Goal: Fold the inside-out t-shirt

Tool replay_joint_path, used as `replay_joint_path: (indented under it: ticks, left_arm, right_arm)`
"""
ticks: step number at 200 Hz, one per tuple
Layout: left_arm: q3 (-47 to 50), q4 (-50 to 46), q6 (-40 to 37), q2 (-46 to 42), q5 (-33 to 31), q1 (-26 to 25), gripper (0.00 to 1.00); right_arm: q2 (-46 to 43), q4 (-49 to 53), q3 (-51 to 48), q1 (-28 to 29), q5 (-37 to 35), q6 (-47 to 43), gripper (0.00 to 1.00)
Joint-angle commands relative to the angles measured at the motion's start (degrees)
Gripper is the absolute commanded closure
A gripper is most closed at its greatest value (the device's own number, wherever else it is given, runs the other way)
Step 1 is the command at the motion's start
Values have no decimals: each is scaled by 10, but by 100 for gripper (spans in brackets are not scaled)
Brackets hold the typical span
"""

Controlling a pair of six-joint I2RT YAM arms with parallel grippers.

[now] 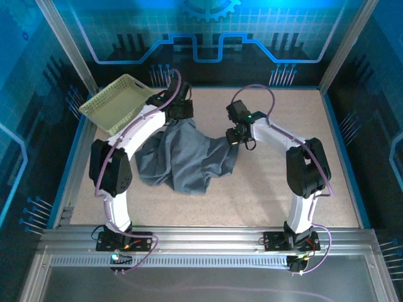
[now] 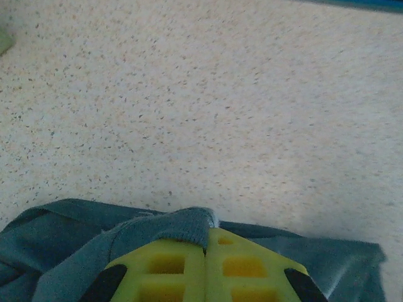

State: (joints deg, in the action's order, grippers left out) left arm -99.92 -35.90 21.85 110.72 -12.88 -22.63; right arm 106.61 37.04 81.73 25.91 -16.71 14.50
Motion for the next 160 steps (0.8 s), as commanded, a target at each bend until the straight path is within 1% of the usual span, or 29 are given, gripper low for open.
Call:
replay_joint_path:
  ticks: [1, 12, 24, 37, 53, 66, 82, 118, 132, 160]
  left_arm:
    - [-36, -41, -14, 25, -16, 11, 100]
    - [-35, -38, -15, 32, -15, 12, 100]
    - [-32, -35, -15, 35, -14, 14, 100]
    - [-29, -33, -15, 36, -13, 15, 100]
    - [-25, -31, -14, 33, -12, 16, 100]
    - [-25, -30, -15, 33, -11, 16, 100]
    - [-25, -29, -14, 33, -9, 17, 100]
    - [-24, -29, -9, 30, -4, 17, 100]
    - [-23, -28, -9, 28, -3, 16, 100]
    - [-23, -28, -10, 28, -4, 17, 100]
  right_arm:
    - [-89, -7, -49, 12, 35, 10, 40]
    - [-130, -23, -98, 25, 82, 31, 41]
    - [-155, -30, -144, 47, 109, 61, 42]
    - [-165, -35, -186, 73, 114, 91, 46]
    - [-167, -50, -226, 105, 111, 119, 47]
    - [-162, -75, -248, 118, 117, 133, 48]
    - [-141, -84, -247, 121, 115, 138, 50]
    - [-96, -92, -226, 116, 87, 113, 53]
    - [-82, -99, -220, 115, 92, 104, 54]
    - [-60, -102, -209, 115, 96, 96, 62]
